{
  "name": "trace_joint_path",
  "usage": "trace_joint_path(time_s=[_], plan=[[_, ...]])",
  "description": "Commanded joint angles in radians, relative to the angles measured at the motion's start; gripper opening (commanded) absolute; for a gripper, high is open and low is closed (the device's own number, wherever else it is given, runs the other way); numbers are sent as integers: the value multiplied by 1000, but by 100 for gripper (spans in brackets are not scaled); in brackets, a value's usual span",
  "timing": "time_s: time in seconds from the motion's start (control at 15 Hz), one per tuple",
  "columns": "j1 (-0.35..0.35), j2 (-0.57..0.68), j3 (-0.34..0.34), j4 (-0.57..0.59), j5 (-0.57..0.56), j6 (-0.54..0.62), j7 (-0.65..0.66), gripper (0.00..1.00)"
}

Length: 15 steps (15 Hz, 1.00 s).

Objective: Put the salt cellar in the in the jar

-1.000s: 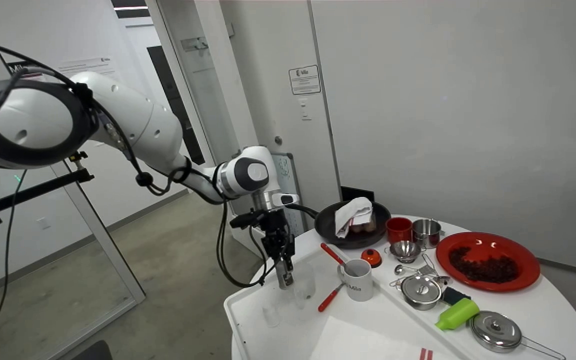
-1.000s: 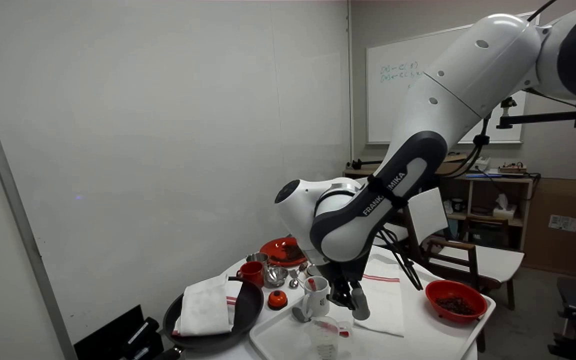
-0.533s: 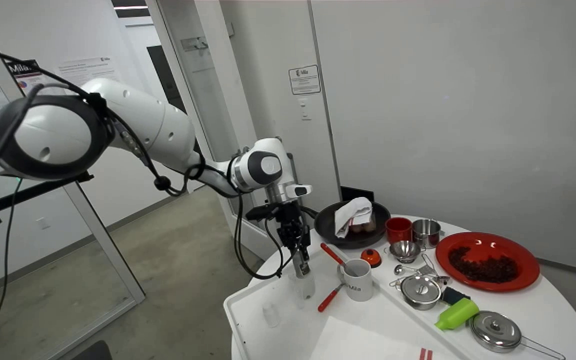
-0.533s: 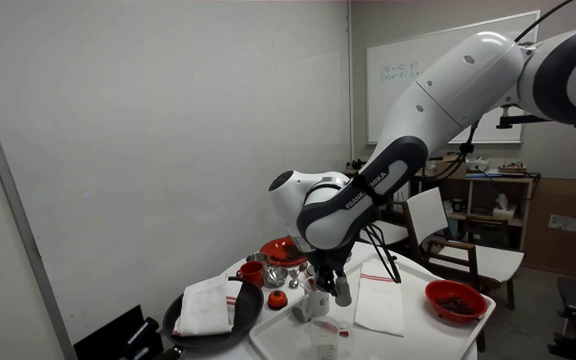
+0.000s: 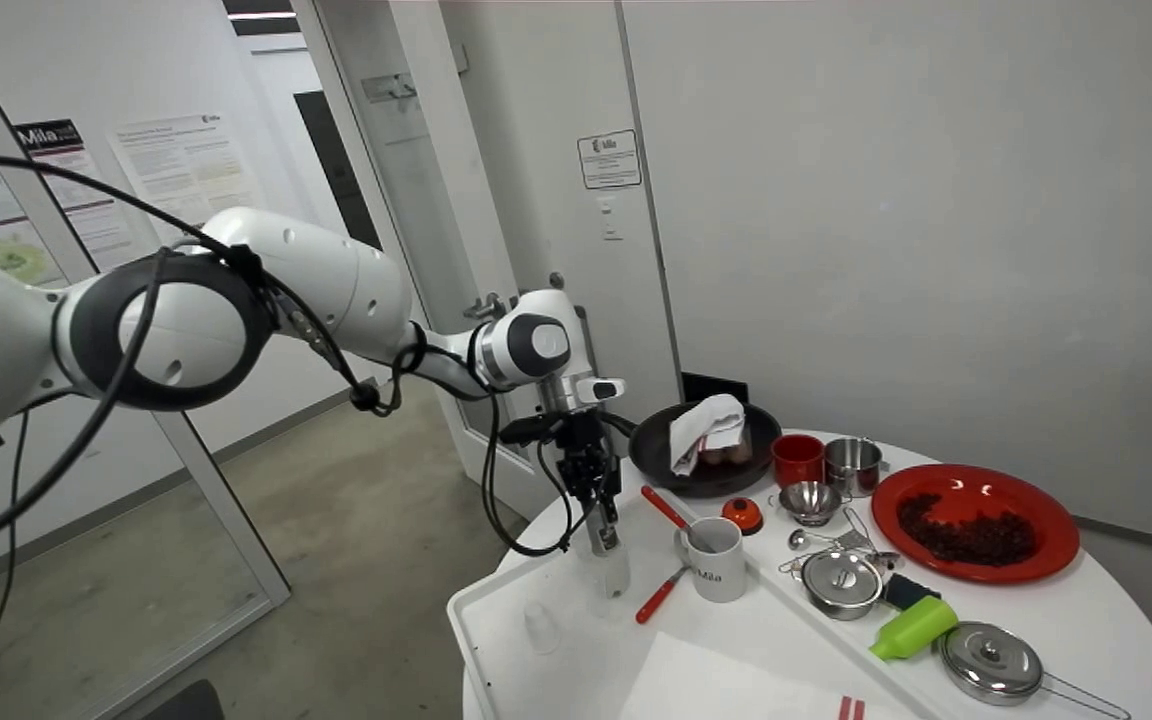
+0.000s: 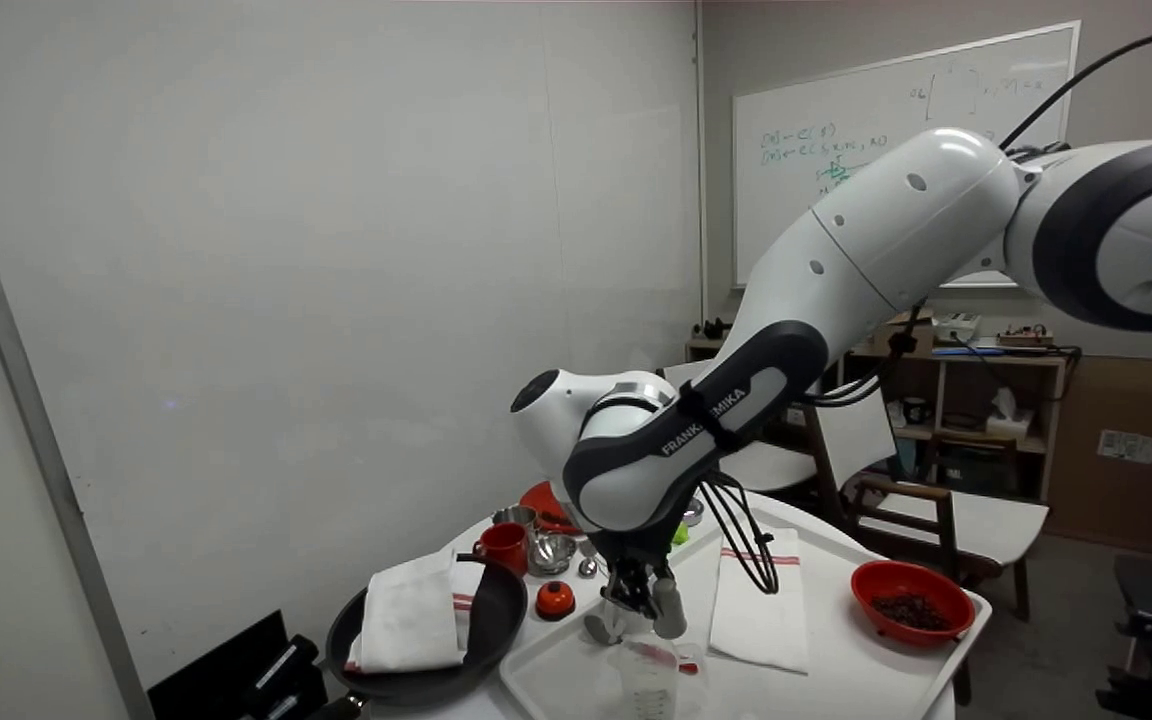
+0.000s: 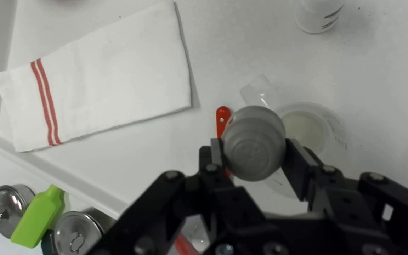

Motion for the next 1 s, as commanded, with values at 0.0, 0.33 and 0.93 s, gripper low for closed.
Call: trace_joint_path(time_s=[0.0,0.33,0.93], plan=[[29,100,1,154,3,-46,-2,20],[39,180,2,250,14,-52,-15,20],[5,302,-3,357,26,-100,-26,88]])
